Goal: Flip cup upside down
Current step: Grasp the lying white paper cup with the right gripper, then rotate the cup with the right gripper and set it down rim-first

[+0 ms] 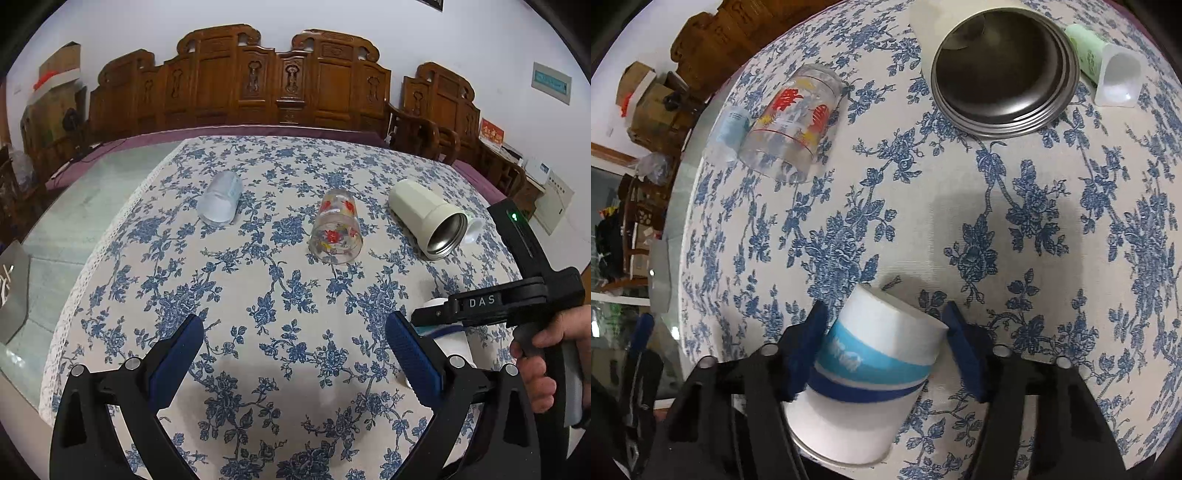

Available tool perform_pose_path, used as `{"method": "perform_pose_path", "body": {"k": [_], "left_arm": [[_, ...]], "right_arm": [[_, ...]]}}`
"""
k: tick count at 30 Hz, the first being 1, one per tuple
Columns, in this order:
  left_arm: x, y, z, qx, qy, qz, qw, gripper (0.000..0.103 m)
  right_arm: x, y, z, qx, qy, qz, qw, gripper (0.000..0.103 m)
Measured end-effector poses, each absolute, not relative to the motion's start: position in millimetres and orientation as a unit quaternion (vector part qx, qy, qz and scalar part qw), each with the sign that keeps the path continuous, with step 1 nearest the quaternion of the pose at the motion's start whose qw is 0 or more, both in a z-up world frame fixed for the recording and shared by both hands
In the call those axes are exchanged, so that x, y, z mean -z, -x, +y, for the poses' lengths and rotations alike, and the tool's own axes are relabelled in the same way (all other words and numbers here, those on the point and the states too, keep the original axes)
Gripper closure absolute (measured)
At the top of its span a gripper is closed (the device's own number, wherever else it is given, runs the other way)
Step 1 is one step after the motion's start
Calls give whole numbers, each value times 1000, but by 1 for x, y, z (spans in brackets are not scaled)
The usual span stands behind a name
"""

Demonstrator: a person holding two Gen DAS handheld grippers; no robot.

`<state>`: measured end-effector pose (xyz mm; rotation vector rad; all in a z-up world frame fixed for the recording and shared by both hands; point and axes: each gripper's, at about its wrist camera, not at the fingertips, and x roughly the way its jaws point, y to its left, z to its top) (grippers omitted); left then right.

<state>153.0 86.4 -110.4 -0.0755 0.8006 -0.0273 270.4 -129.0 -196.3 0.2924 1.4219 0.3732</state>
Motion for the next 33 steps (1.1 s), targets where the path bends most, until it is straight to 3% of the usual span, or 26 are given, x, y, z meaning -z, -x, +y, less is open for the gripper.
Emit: {"method": "perform_pose_path", "body": {"k": [7,21,33], "left_arm": [[111,-153,85,16,36,390,920,8],[115,-154,84,14,29,394,919,8],[115,-154,83,11,24,392,919,8]], "right_arm": [[170,-273,-133,-195,-124,581,780,44],[143,-250,-102,-141,107,328,928,44],[152,-207,-101,-135,148,291,936,45]]}}
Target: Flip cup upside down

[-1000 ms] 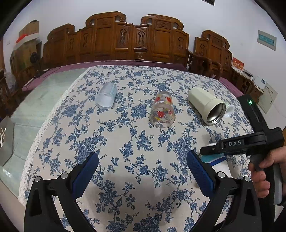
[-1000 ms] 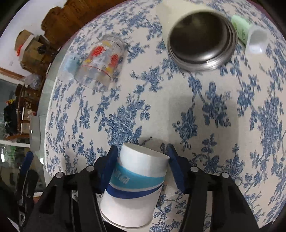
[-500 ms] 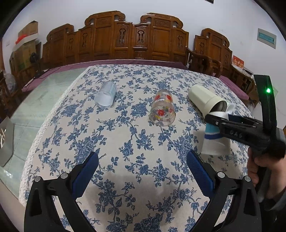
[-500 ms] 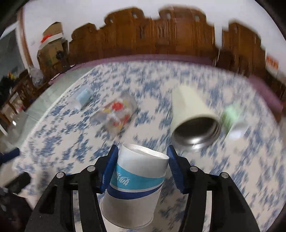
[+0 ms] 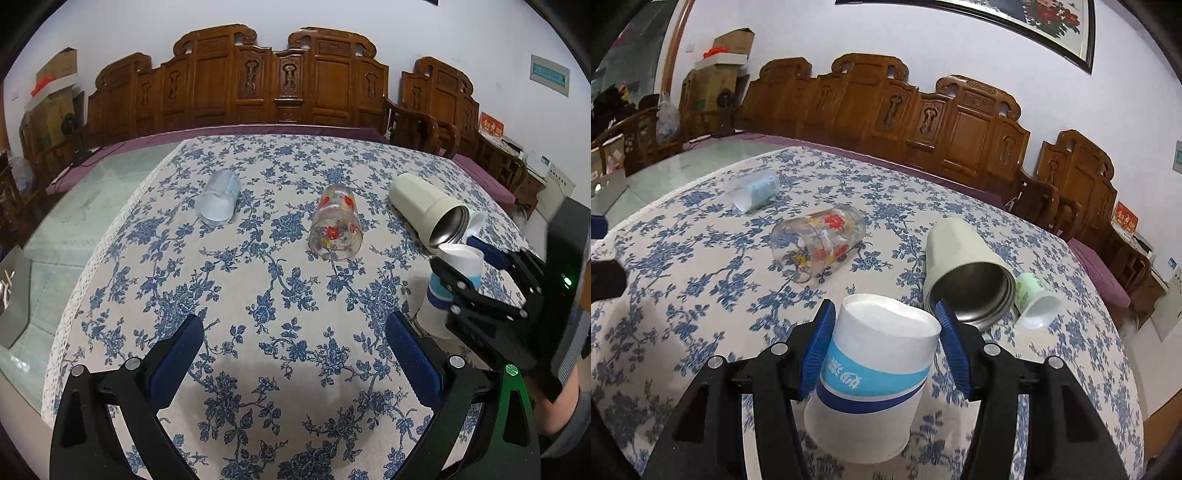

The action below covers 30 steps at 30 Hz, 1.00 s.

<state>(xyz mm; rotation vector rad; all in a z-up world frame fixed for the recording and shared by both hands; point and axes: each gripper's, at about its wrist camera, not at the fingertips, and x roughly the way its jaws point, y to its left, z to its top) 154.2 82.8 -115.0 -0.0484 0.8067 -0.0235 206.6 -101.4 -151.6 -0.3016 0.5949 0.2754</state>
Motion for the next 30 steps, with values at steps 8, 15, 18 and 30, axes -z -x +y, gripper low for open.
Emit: {"method": "perform_pose_path", "body": {"k": [8,15,18,30], "left_arm": [[113,-152,80,13,21,388,921,8],[108,-149,76,12,20,381,924,8],[104,-145,74,9,20,374,927,8],[86,-117,52,-13,6,366,931,8]], "right_arm": [[153,-192,-112,-159,89,330,926,45],[143,-187,-121,-171,41,346,922,24],[136,-181,-127,-168,31,346,923,14],[111,-144,-168,-142,-7,349,926,3]]}}
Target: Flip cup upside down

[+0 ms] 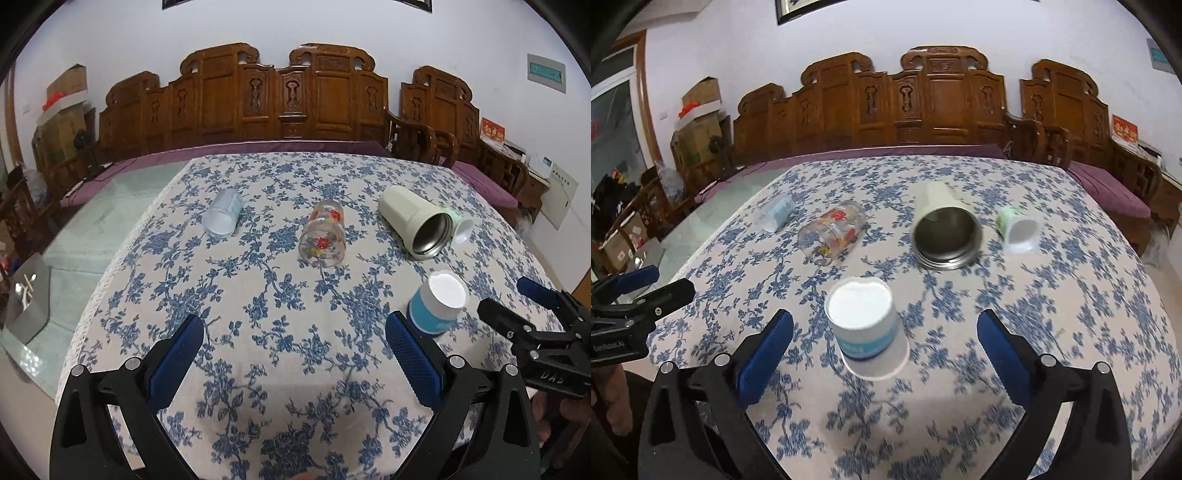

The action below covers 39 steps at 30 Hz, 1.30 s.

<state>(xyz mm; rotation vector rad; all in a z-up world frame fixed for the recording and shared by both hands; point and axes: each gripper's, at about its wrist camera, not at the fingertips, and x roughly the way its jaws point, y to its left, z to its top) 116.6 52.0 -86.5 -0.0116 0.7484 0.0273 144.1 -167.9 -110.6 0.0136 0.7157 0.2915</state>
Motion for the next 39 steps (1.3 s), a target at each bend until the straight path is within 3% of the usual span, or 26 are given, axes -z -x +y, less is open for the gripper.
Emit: {"method": "perform_pose_path", "body": {"k": [8,23,39], "left_arm": [[73,-86,38,-24,0,362,932,8],[-1,-15,9,-12,-9,270,963,8],[-17,5,7,-16,-9,237,971,8]], "right_arm": [[83,-107,-200,-133,-17,324,936,3],[-2,-24,-228,-135,-26,224,965,3],[-13,-9,-231,-131,-24,209,969,3]]}}
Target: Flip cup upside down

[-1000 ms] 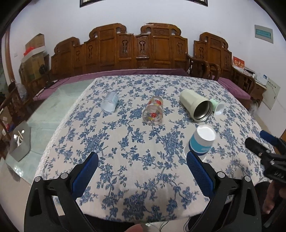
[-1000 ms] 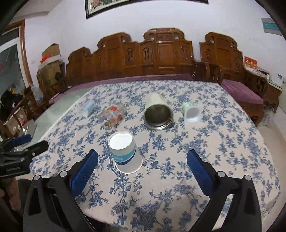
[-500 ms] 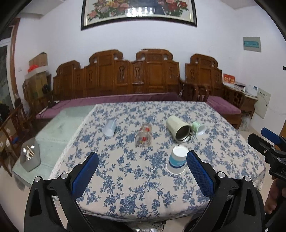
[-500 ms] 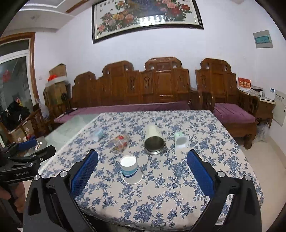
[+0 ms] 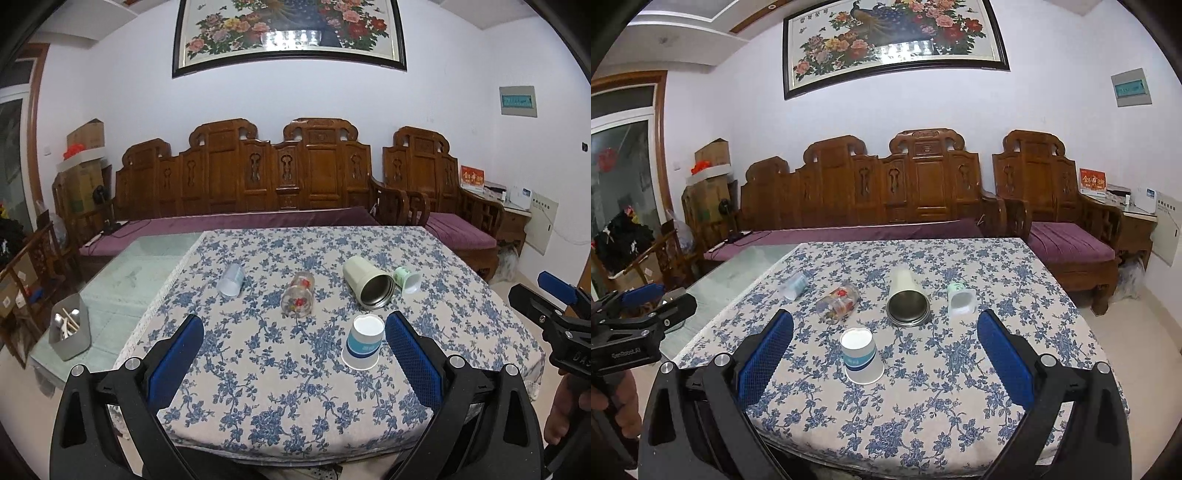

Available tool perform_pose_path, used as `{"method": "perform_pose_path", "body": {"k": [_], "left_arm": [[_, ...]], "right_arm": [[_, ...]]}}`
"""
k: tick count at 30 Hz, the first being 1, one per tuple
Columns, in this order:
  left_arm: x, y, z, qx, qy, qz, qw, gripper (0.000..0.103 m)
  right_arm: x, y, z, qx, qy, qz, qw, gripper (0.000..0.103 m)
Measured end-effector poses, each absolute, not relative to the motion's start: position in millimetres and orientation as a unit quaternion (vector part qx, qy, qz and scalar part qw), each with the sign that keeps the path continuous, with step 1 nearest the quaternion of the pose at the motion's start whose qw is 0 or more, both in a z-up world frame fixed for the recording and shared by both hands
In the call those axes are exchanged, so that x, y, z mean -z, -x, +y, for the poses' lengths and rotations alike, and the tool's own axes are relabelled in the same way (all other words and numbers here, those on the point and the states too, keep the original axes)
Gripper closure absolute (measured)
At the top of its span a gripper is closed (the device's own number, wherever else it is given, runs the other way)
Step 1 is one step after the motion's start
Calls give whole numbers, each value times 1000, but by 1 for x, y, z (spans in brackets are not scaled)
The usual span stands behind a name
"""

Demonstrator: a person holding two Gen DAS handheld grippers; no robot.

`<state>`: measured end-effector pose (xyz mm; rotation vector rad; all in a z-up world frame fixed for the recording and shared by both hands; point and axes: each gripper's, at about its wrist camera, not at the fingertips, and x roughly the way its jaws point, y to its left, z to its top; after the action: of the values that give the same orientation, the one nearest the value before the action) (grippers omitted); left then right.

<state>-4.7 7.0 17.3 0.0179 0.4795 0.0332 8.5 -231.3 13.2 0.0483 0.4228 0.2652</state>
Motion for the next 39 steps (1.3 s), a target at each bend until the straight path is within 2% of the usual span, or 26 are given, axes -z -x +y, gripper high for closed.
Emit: {"method": "perform_pose_path", "body": {"k": [39], "left_arm": [[-27,11,5,-13,-8,223,975,8]], "right_arm": [[-16,-8,-230,-128,-27,208,970,3]]}}
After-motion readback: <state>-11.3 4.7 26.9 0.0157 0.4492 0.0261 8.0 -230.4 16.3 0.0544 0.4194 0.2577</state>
